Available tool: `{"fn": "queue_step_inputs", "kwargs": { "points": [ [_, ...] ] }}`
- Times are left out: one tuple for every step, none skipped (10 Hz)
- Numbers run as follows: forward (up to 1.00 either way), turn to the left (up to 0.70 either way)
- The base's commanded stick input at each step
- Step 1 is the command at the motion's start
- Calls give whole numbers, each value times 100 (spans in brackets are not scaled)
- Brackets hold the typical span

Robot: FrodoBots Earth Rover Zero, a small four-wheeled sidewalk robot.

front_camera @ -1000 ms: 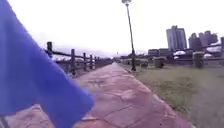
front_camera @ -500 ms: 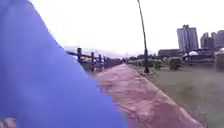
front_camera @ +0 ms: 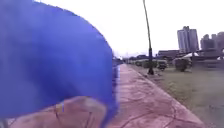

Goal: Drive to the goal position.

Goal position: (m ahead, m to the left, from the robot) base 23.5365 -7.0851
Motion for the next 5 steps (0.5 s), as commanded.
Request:
{"fn": "queue_step_inputs", "kwargs": {
  "points": [
    [100,0],
    [100,-2],
    [100,-36],
    [100,-40],
    [100,-40]
  ]
}}
